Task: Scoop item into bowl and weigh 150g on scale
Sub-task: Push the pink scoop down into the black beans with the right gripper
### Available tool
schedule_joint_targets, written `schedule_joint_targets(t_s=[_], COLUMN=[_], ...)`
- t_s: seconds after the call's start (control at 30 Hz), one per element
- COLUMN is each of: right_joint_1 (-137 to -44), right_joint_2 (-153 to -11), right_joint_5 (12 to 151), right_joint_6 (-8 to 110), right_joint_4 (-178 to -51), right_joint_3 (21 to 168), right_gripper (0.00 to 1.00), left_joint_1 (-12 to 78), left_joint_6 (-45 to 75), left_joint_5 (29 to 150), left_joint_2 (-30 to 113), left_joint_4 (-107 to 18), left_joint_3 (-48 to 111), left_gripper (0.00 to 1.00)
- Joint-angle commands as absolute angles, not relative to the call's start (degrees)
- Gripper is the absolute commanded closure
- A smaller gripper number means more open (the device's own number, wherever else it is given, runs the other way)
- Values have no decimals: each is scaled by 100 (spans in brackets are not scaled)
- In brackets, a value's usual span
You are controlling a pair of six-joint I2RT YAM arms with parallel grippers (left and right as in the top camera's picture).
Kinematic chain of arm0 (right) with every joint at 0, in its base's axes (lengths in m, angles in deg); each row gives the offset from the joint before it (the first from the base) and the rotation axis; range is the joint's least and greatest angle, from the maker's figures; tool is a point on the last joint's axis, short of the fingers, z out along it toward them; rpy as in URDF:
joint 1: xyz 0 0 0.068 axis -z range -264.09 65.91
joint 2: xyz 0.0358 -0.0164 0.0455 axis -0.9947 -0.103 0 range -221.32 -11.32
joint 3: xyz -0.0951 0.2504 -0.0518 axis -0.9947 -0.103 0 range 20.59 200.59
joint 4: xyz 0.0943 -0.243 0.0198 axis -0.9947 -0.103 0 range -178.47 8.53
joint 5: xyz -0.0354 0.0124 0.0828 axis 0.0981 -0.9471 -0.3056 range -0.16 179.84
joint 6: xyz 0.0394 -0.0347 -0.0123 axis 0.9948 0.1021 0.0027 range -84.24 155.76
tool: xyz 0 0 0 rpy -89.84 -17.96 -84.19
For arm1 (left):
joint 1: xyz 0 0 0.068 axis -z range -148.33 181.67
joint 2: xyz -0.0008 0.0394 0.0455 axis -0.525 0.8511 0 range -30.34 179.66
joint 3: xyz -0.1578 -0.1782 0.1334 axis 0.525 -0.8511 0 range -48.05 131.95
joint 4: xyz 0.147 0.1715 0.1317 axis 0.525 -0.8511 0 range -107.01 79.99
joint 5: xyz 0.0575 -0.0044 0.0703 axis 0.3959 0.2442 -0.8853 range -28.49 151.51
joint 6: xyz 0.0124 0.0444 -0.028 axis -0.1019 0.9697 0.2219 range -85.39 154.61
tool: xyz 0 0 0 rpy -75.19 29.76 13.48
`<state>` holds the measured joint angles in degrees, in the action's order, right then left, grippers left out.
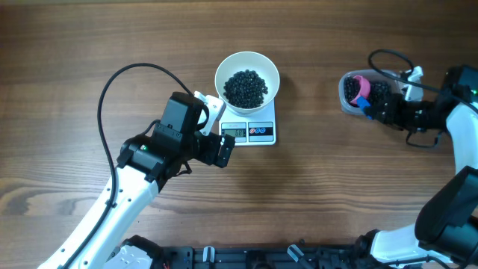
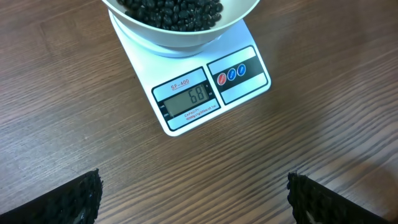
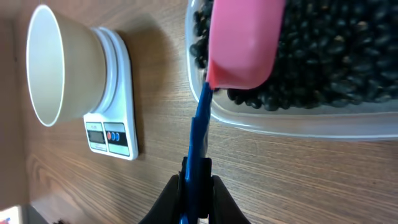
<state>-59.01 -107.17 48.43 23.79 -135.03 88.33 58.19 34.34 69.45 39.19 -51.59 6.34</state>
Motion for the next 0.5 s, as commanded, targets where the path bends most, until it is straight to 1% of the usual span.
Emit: schedule_joint_targets(t_s=[0.0,0.37,0.47], right_joint_1=[-5719,-5230,-5061], right_joint_2=[-10794,-10798,-10798], right_joint_5=[4349,3630,3545], right_joint_6=[2434,2458,2696], right_joint_4=[-13488,-13510,-13510], right_joint_3=[8796,8796,8796], right_gripper=[96,96,96], left_joint_1=[5845,5845,5845], left_joint_6=[3416,3418,3418], left_joint_5=[6895,6895,6895], left_joint_2=[3943,3943,3943], left_joint_4=[-5142,-5142,-5142], left_joint_3=[741,741,741], left_gripper=[0,0,0])
